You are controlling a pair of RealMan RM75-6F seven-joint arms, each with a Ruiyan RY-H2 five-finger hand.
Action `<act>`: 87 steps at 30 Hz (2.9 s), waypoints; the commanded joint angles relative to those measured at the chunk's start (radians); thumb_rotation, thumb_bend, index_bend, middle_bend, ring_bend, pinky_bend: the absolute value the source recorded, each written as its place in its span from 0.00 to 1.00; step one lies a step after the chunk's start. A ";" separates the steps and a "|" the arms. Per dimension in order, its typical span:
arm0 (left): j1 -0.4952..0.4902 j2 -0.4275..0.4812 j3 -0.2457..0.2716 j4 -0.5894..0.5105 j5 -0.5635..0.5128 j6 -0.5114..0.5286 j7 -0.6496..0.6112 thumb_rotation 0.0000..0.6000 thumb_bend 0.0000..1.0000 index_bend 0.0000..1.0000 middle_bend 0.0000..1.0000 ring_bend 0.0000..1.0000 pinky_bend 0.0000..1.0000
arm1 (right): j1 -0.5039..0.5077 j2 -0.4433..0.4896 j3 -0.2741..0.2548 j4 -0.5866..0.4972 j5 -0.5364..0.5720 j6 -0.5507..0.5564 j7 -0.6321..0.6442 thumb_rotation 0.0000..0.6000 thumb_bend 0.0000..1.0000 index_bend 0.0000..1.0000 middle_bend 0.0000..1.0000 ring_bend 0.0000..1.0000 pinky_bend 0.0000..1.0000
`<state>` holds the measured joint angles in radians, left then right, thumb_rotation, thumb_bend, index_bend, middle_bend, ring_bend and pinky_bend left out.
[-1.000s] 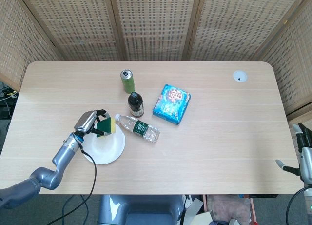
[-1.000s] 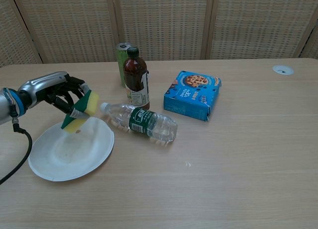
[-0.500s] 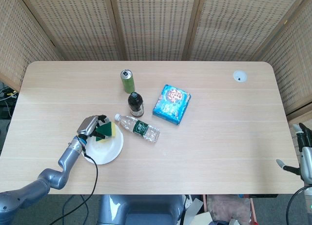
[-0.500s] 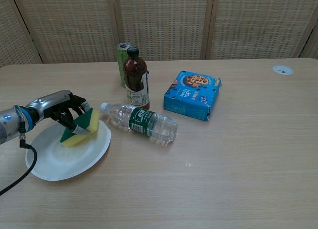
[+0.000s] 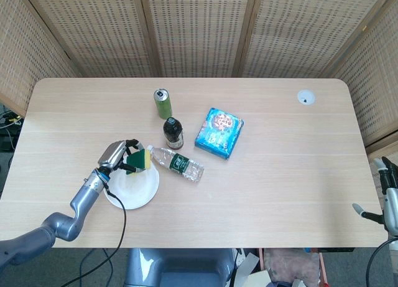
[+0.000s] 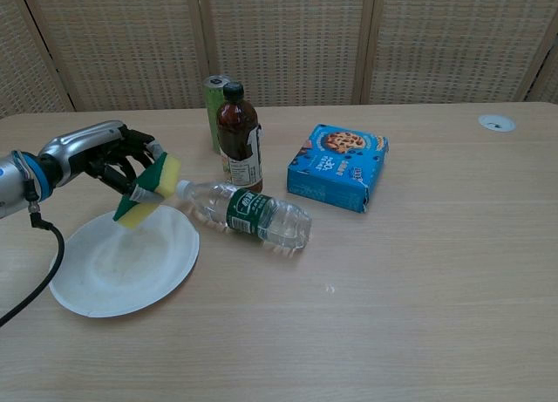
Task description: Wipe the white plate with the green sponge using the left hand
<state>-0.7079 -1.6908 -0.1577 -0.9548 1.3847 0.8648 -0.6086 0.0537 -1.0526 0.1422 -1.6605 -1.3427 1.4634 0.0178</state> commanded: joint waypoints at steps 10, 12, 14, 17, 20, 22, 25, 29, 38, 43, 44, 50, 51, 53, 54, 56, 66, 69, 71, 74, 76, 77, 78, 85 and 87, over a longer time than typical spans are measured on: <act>-0.012 -0.115 0.014 0.138 -0.055 -0.099 0.034 1.00 0.10 0.55 0.41 0.34 0.47 | 0.003 0.000 0.004 0.006 0.013 -0.010 0.003 1.00 0.00 0.00 0.00 0.00 0.00; -0.015 -0.137 0.020 0.169 -0.046 -0.102 0.029 1.00 0.10 0.55 0.41 0.34 0.47 | 0.004 0.000 0.005 0.008 0.016 -0.012 0.004 1.00 0.00 0.00 0.00 0.00 0.00; -0.017 -0.147 0.024 0.185 -0.040 -0.103 0.024 1.00 0.10 0.55 0.41 0.34 0.47 | 0.004 0.000 0.005 0.009 0.017 -0.012 0.005 1.00 0.00 0.00 0.00 0.00 0.00; -0.018 -0.157 0.029 0.203 -0.029 -0.095 0.019 1.00 0.10 0.55 0.41 0.34 0.47 | 0.004 0.001 0.005 0.009 0.018 -0.012 0.006 1.00 0.00 0.00 0.00 0.00 0.00; -0.018 -0.151 0.024 0.198 -0.018 -0.074 0.002 1.00 0.10 0.56 0.41 0.34 0.47 | 0.003 0.002 0.005 0.006 0.015 -0.010 0.007 1.00 0.00 0.00 0.00 0.00 0.00; -0.017 -0.144 0.020 0.188 -0.015 -0.060 -0.009 1.00 0.10 0.56 0.41 0.34 0.47 | 0.002 0.003 0.005 0.006 0.014 -0.008 0.008 1.00 0.00 0.00 0.00 0.00 0.00; -0.017 -0.124 0.011 0.163 -0.008 -0.038 -0.024 1.00 0.10 0.56 0.41 0.34 0.47 | 0.001 0.003 0.004 0.004 0.012 -0.006 0.009 1.00 0.00 0.00 0.00 0.00 0.00; -0.026 -0.080 -0.012 0.108 -0.005 -0.007 -0.015 1.00 0.10 0.56 0.41 0.34 0.47 | 0.000 0.005 0.003 0.002 0.007 -0.003 0.011 1.00 0.00 0.00 0.00 0.00 0.00; -0.046 -0.137 -0.027 0.139 -0.071 -0.098 0.022 1.00 0.10 0.56 0.41 0.34 0.47 | 0.002 0.004 0.003 0.004 0.010 -0.008 0.008 1.00 0.00 0.00 0.00 0.00 0.00; -0.045 -0.174 -0.019 0.187 -0.073 -0.119 0.003 1.00 0.10 0.56 0.41 0.34 0.47 | 0.002 0.006 0.006 0.009 0.018 -0.012 0.016 1.00 0.00 0.00 0.00 0.00 0.00; -0.044 -0.177 -0.019 0.193 -0.074 -0.124 -0.003 1.00 0.10 0.56 0.41 0.34 0.47 | 0.002 0.006 0.006 0.009 0.019 -0.012 0.018 1.00 0.00 0.00 0.00 0.00 0.00; -0.045 -0.164 -0.026 0.193 -0.061 -0.108 -0.031 1.00 0.10 0.56 0.41 0.34 0.47 | 0.001 0.009 0.006 0.007 0.016 -0.011 0.025 1.00 0.00 0.00 0.00 0.00 0.00; -0.045 -0.152 -0.032 0.177 -0.058 -0.097 -0.038 1.00 0.10 0.56 0.41 0.34 0.47 | 0.000 0.010 0.006 0.006 0.015 -0.010 0.026 1.00 0.00 0.00 0.00 0.00 0.00; -0.044 -0.127 -0.044 0.144 -0.056 -0.077 -0.047 1.00 0.10 0.56 0.41 0.34 0.47 | -0.001 0.011 0.005 0.004 0.012 -0.006 0.027 1.00 0.00 0.00 0.00 0.00 0.00; -0.044 -0.116 -0.048 0.129 -0.056 -0.072 -0.048 1.00 0.10 0.56 0.41 0.34 0.47 | -0.001 0.011 0.005 0.003 0.010 -0.005 0.027 1.00 0.00 0.00 0.00 0.00 0.00; -0.042 -0.097 -0.054 0.106 -0.059 -0.067 -0.043 1.00 0.10 0.56 0.41 0.34 0.47 | -0.002 0.012 0.004 0.002 0.008 -0.003 0.027 1.00 0.00 0.00 0.00 0.00 0.00; -0.027 -0.128 -0.037 0.147 -0.094 -0.121 -0.026 1.00 0.10 0.56 0.41 0.34 0.47 | -0.002 0.013 0.003 0.003 0.008 -0.005 0.029 1.00 0.00 0.00 0.00 0.00 0.00; -0.029 -0.158 -0.029 0.186 -0.090 -0.131 -0.033 1.00 0.10 0.56 0.41 0.34 0.47 | 0.001 0.012 0.004 0.005 0.012 -0.011 0.028 1.00 0.00 0.00 0.00 0.00 0.00; -0.031 -0.169 -0.025 0.202 -0.085 -0.134 -0.036 1.00 0.10 0.56 0.41 0.34 0.47 | 0.002 0.011 0.004 0.006 0.014 -0.014 0.028 1.00 0.00 0.00 0.00 0.00 0.00; -0.033 -0.182 -0.019 0.221 -0.077 -0.137 -0.039 1.00 0.10 0.56 0.41 0.34 0.47 | 0.002 0.012 0.005 0.007 0.017 -0.017 0.029 1.00 0.00 0.00 0.00 0.00 0.00; -0.033 -0.184 -0.018 0.226 -0.073 -0.136 -0.044 1.00 0.10 0.56 0.41 0.34 0.47 | 0.002 0.012 0.006 0.007 0.018 -0.017 0.031 1.00 0.00 0.00 0.00 0.00 0.00; -0.034 -0.183 -0.019 0.226 -0.071 -0.134 -0.047 1.00 0.10 0.56 0.41 0.34 0.47 | 0.002 0.013 0.006 0.007 0.018 -0.016 0.031 1.00 0.00 0.00 0.00 0.00 0.00; -0.034 -0.181 -0.019 0.224 -0.068 -0.131 -0.051 1.00 0.10 0.56 0.41 0.34 0.47 | 0.002 0.013 0.006 0.006 0.018 -0.016 0.033 1.00 0.00 0.00 0.00 0.00 0.00; -0.033 -0.101 -0.045 0.151 -0.059 -0.082 -0.052 1.00 0.10 0.56 0.41 0.34 0.47 | -0.002 0.017 0.004 0.001 0.009 -0.008 0.039 1.00 0.00 0.00 0.00 0.00 0.00; -0.028 -0.094 -0.046 0.143 -0.069 -0.091 -0.046 1.00 0.10 0.56 0.41 0.34 0.47 | -0.003 0.017 0.003 0.001 0.008 -0.007 0.038 1.00 0.00 0.00 0.00 0.00 0.00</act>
<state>-0.7391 -1.7899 -0.2003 -0.8068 1.3203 0.7763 -0.6591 0.0512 -1.0354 0.1456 -1.6594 -1.3343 1.4562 0.0557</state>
